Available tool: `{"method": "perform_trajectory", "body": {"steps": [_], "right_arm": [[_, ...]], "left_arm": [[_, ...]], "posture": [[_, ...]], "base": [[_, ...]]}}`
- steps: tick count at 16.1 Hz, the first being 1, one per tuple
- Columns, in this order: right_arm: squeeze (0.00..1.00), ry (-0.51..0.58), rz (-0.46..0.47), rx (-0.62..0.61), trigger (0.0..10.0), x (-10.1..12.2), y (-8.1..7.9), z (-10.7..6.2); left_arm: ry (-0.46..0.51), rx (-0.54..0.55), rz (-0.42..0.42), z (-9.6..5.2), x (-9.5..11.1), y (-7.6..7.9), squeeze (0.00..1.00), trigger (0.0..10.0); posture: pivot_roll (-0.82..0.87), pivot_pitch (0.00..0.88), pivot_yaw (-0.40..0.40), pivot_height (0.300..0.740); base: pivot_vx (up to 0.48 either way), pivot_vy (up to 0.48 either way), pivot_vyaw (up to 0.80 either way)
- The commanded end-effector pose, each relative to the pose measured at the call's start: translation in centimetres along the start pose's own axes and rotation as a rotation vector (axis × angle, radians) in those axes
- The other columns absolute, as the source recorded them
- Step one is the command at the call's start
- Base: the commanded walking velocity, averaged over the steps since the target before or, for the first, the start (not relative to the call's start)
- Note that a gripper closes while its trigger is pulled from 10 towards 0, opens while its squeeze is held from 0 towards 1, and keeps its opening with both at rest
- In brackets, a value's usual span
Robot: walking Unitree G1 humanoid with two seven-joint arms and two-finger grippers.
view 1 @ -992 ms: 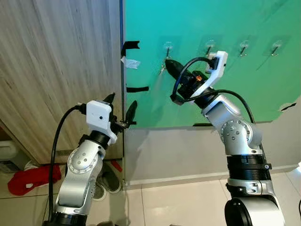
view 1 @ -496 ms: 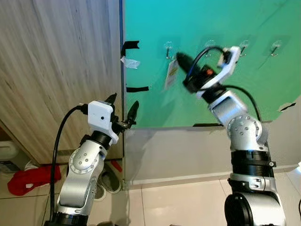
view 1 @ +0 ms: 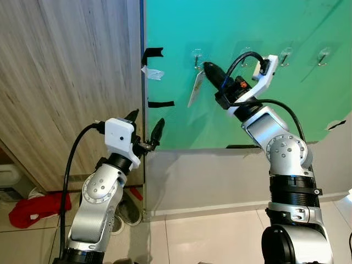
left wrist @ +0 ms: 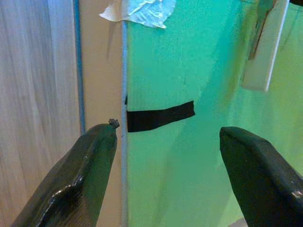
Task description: Hang keys on a hook
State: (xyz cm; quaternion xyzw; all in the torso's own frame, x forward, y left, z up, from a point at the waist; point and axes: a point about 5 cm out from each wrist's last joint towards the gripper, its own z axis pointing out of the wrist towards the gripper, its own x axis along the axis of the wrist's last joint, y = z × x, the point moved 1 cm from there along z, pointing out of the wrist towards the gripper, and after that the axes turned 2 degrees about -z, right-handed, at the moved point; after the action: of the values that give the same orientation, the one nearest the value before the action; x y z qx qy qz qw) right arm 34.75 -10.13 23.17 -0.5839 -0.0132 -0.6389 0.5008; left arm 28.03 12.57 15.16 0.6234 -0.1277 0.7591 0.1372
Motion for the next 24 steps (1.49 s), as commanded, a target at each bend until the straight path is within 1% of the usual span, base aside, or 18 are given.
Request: {"method": "perform_trajectory", "body": {"steps": [1, 5, 6, 8, 11, 13, 15, 18, 19, 21, 23, 24], "right_arm": [[0.0, -0.025, -0.012, 0.044, 10.0, -0.1, -0.7, -0.1], [0.0, -0.098, -0.076, 0.081, 10.0, -0.7, -1.1, -0.6], [0.0, -0.107, -0.096, 0.092, 10.0, -0.8, -1.3, -0.5], [0.0, -0.116, -0.108, 0.116, 10.0, -0.8, -1.7, -0.4], [0.0, -0.142, -0.143, 0.182, 10.0, -0.9, -2.8, -0.3], [0.0, -0.134, -0.145, 0.195, 10.0, -0.7, -3.1, -0.2], [0.0, -0.112, -0.128, 0.196, 10.0, -0.2, -3.2, -0.2], [0.0, -0.095, -0.1, 0.162, 10.0, 0.3, -2.5, -0.8], [0.0, -0.082, -0.096, 0.127, 10.0, 0.5, -1.9, -1.3], [0.0, -0.07, -0.101, 0.091, 10.0, 0.7, -1.3, -1.5], [0.0, -0.059, -0.112, 0.026, 10.0, 0.8, -0.1, -2.1], [0.0, -0.055, -0.113, 0.011, 10.0, 0.8, 0.1, -2.2]], "left_arm": [[-0.01, -0.004, -0.003, -0.1, -0.4, 0.2, 0.0, 10.0], [-0.01, -0.005, 0.0, -0.2, -0.4, 0.3, 0.0, 10.0], [-0.011, -0.006, 0.002, -0.2, -0.4, 0.3, 0.0, 10.0], [-0.01, -0.008, 0.003, -0.2, -0.3, 0.3, 0.0, 10.0], [-0.009, -0.008, 0.005, -0.3, -0.3, 0.4, 0.0, 10.0], [-0.008, -0.007, 0.005, -0.3, -0.2, 0.4, 0.0, 10.0], [-0.008, -0.005, 0.005, -0.4, -0.2, 0.3, 0.0, 10.0], [-0.013, -0.005, 0.003, -0.4, -0.3, 0.3, 0.0, 10.0], [-0.015, -0.01, 0.0, -0.4, -0.4, 0.4, 0.0, 10.0], [-0.019, -0.016, -0.002, -0.3, -0.5, 0.5, 0.0, 10.0], [-0.024, -0.028, -0.007, -0.2, -0.7, 0.7, 0.0, 10.0], [-0.025, -0.031, -0.008, -0.1, -0.7, 0.7, 0.0, 10.0]], "posture": [[-0.05, 0.0, -0.096, 0.74], [-0.04, 0.0, -0.097, 0.74], [-0.04, 0.0, -0.097, 0.74], [-0.04, 0.0, -0.099, 0.74], [-0.03, 0.0, -0.103, 0.74], [-0.03, 0.0, -0.104, 0.74], [-0.03, 0.0, -0.105, 0.74], [-0.04, 0.001, -0.099, 0.74], [-0.04, 0.002, -0.095, 0.74], [-0.05, 0.002, -0.094, 0.74], [-0.06, 0.006, -0.085, 0.74], [-0.06, 0.008, -0.081, 0.74]], "base": [[0.0, 0.0, 0.0], [0.0, 0.0, 0.0], [0.0, 0.0, 0.0], [0.0, 0.0, 0.0], [0.0, 0.0, 0.0], [0.0, 0.0, 0.0], [0.0, 0.0, 0.0], [0.0, 0.0, 0.0], [0.0, 0.0, 0.0], [0.0, 0.0, 0.0], [0.0, 0.0, 0.0], [0.0, 0.0, 0.0]]}}
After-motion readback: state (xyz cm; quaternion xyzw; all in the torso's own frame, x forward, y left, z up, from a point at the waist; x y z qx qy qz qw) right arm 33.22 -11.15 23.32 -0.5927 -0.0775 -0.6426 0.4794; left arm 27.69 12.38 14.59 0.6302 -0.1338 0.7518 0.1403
